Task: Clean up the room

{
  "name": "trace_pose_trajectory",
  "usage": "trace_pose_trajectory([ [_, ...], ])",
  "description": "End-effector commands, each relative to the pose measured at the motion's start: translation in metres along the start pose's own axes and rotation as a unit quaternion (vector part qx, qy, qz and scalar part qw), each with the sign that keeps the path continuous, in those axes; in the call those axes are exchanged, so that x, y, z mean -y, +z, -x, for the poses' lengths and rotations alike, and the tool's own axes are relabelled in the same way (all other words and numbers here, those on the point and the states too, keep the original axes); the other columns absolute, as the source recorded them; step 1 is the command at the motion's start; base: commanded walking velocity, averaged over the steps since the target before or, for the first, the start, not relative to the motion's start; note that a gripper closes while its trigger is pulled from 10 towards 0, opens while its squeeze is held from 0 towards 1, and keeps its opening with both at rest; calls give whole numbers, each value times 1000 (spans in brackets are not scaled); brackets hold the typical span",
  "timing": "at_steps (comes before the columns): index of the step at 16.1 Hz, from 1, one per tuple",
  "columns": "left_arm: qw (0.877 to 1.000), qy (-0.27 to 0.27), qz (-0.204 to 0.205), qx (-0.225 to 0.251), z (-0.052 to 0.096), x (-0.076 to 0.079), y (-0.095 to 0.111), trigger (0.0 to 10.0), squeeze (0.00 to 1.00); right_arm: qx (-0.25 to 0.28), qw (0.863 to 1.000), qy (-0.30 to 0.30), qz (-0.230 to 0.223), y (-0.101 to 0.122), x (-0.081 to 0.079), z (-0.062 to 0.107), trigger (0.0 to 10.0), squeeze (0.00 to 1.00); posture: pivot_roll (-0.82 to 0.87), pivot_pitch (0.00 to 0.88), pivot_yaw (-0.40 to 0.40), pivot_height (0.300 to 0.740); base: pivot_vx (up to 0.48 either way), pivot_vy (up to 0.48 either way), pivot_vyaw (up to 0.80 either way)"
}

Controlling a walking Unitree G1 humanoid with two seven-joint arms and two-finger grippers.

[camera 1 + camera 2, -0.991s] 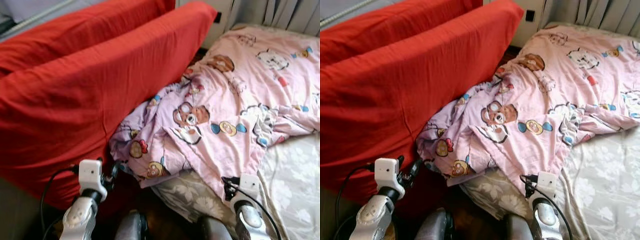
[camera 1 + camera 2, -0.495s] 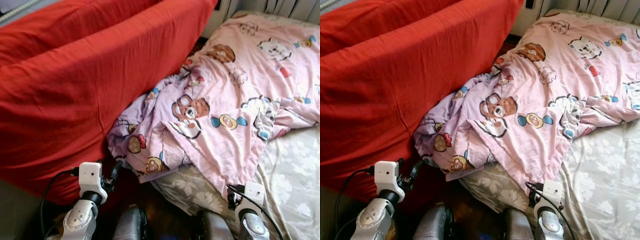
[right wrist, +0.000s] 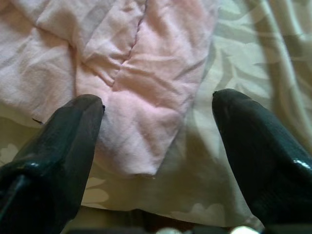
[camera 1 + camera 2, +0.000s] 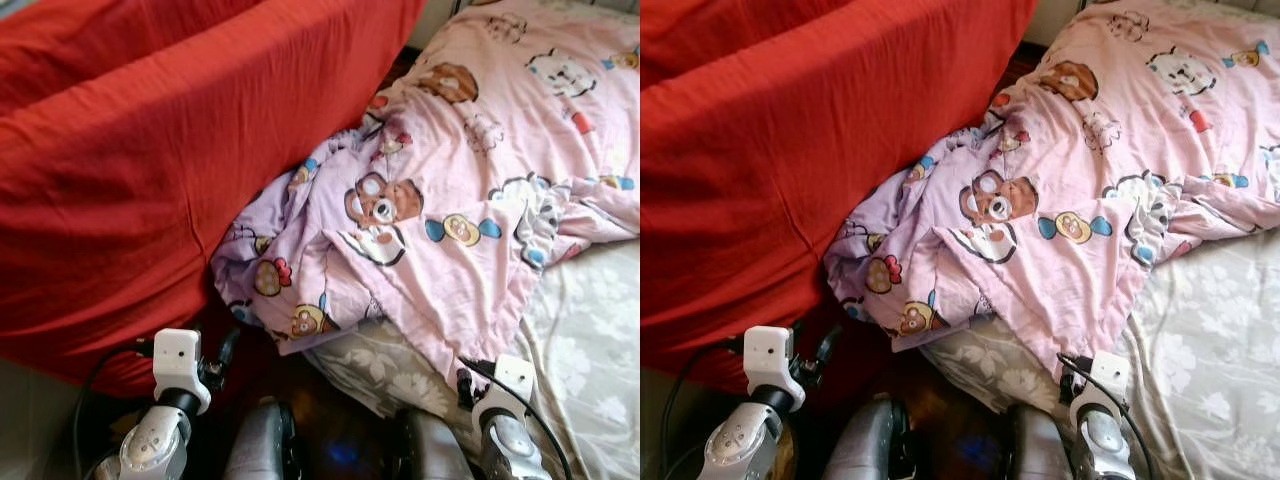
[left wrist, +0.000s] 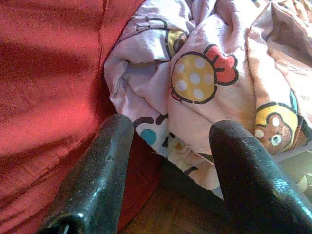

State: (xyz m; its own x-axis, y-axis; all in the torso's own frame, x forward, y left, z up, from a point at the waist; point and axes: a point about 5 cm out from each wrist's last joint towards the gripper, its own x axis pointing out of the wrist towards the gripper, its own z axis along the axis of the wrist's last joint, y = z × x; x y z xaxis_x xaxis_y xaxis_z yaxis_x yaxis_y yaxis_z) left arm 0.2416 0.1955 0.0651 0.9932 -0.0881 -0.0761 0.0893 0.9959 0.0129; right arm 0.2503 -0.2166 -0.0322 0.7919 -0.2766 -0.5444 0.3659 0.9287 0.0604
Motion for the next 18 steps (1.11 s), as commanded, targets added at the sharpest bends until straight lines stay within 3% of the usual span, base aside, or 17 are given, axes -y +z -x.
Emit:
trace_pose_trajectory([
  [1, 1000, 3, -4, -17, 8, -4, -5, 10000, 0, -31, 999, -3, -23, -14, 1, 3, 10000, 0, 95, 290, 79, 645, 0, 0, 0],
  [5, 1000, 3, -6, -27, 19, -4, -5, 10000, 0, -46, 996, 2, -72, -14, -7, 2, 10000, 0, 112, 314, 84, 645, 0, 0, 0],
  [8, 999, 5, -6, -34, 26, -4, -6, 10000, 0, -41, 996, 9, -73, -9, -12, 1, 10000, 0, 118, 327, 84, 645, 0, 0, 0],
  [9, 999, 6, -6, -35, 28, -4, -6, 10000, 0, -35, 996, 13, -78, -7, -13, 0, 9098, 0, 120, 329, 82, 645, 0, 0, 0],
  [10, 999, 7, -6, -37, 29, -3, -6, 10000, 0, -20, 996, 22, -82, 1, -16, -2, 0, 0, 119, 326, 79, 645, 0, 0, 0],
  [14, 999, 9, -4, -41, 27, -3, -7, 10000, 0, -14, 997, 30, -77, 6, -17, -4, 0, 0, 116, 305, 76, 645, 0, 0, 0],
  [18, 999, 5, -2, -41, 24, -3, -6, 10000, 0, -40, 998, 20, -53, -9, -12, 0, 0, 0, 111, 294, 75, 645, 0, 0, 0],
])
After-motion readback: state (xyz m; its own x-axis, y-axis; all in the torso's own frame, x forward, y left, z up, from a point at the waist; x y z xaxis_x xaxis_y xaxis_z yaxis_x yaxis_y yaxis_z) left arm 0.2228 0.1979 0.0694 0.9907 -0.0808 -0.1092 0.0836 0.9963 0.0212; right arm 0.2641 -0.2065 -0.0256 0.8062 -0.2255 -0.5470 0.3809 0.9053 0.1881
